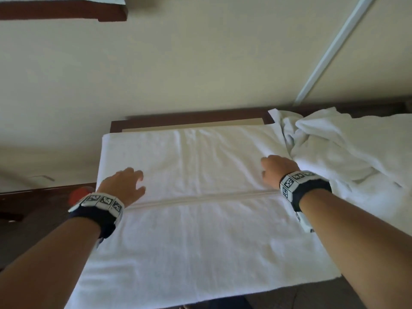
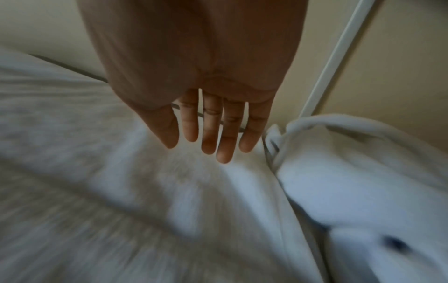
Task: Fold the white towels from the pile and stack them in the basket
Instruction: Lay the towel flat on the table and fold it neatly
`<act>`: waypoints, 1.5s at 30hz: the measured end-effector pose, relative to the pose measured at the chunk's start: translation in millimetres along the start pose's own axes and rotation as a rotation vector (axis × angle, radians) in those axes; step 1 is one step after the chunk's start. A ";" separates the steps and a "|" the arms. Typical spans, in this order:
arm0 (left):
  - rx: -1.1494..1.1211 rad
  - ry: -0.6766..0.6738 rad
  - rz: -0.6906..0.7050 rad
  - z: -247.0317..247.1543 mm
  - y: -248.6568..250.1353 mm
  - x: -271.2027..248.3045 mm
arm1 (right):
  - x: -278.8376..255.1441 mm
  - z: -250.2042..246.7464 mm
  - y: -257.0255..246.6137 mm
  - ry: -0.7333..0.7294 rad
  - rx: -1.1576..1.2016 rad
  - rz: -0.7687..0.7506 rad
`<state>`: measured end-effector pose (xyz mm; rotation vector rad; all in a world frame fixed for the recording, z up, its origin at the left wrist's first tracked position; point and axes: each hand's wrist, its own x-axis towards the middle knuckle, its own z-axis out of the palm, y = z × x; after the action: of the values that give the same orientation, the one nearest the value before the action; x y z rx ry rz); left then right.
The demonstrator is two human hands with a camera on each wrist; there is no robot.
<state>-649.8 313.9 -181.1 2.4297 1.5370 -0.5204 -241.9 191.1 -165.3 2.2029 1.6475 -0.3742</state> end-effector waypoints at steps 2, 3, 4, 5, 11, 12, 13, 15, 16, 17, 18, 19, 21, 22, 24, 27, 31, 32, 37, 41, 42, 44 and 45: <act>0.015 0.023 -0.004 -11.5 1.2 33.3 | 31.0 -9.4 3.8 0.036 -0.007 -0.005; 0.021 0.035 -0.010 -16.3 1.2 49.1 | 46.7 -12.2 5.9 0.052 -0.004 -0.005; 0.028 0.048 -0.016 -20.1 0.6 64.6 | 61.5 -14.7 8.0 0.069 0.002 -0.006; 0.037 0.062 -0.022 -23.1 -0.4 78.4 | 75.4 -15.7 10.4 0.088 0.003 -0.009; 0.277 0.049 -0.054 -22.8 -13.7 140.7 | 137.8 -10.4 27.3 0.116 -0.049 -0.075; 0.269 0.045 -0.060 -22.9 -16.3 146.7 | 145.0 -10.3 28.5 0.117 -0.046 -0.073; 0.253 0.055 -0.066 -24.6 -17.8 151.5 | 151.7 -10.9 29.8 0.128 -0.050 -0.071; 0.248 0.121 -0.077 -27.7 -21.6 160.2 | 161.3 -15.2 29.7 0.160 -0.070 -0.071; 0.240 0.150 -0.089 -29.4 -23.4 163.3 | 164.1 -18.2 28.4 0.167 -0.085 -0.073; 0.219 0.161 -0.106 -31.9 -24.3 165.3 | 165.5 -22.2 26.8 0.164 -0.104 -0.073; 0.197 0.162 -0.119 -34.5 -24.7 165.2 | 165.1 -26.3 25.1 0.155 -0.125 -0.071; 0.178 0.163 -0.121 -36.5 -25.0 163.4 | 163.1 -30.3 24.1 0.155 -0.140 -0.074; 0.140 0.201 -0.089 -44.0 -26.2 155.1 | 155.3 -39.5 23.8 0.198 -0.136 -0.087; 0.113 0.229 -0.061 -49.9 -27.1 148.2 | 150.1 -45.2 24.4 0.225 -0.132 -0.092; 0.068 0.290 -0.003 -63.1 -28.5 129.1 | 136.0 -56.6 25.4 0.267 -0.124 -0.105; 0.033 0.397 0.037 -82.0 -31.5 92.7 | 104.4 -67.9 23.7 0.336 -0.068 -0.088; 0.030 0.535 0.139 -87.6 -35.8 32.6 | 42.7 -64.0 23.6 0.426 -0.020 0.012; 0.030 0.574 0.166 -85.2 -37.4 14.6 | 24.4 -60.5 24.0 0.442 -0.003 0.027; 0.004 0.780 0.205 -42.7 -33.6 -92.5 | -75.5 -17.0 25.5 0.597 0.094 0.081; 0.071 0.733 0.241 33.1 -24.8 -166.1 | -147.7 46.1 24.7 0.483 0.034 0.102; 0.081 0.651 0.245 54.8 -23.0 -179.0 | -162.7 62.2 23.8 0.401 -0.010 0.123; 0.129 0.466 0.235 93.1 -18.6 -196.6 | -185.5 86.9 18.4 0.236 -0.125 0.171; 0.157 0.391 0.223 106.7 -16.1 -201.2 | -192.4 95.7 15.4 0.193 -0.171 0.185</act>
<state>-761.9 115.7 -196.6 2.9129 1.3667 -0.1312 -281.2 -20.7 -168.7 2.2932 1.4888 0.0291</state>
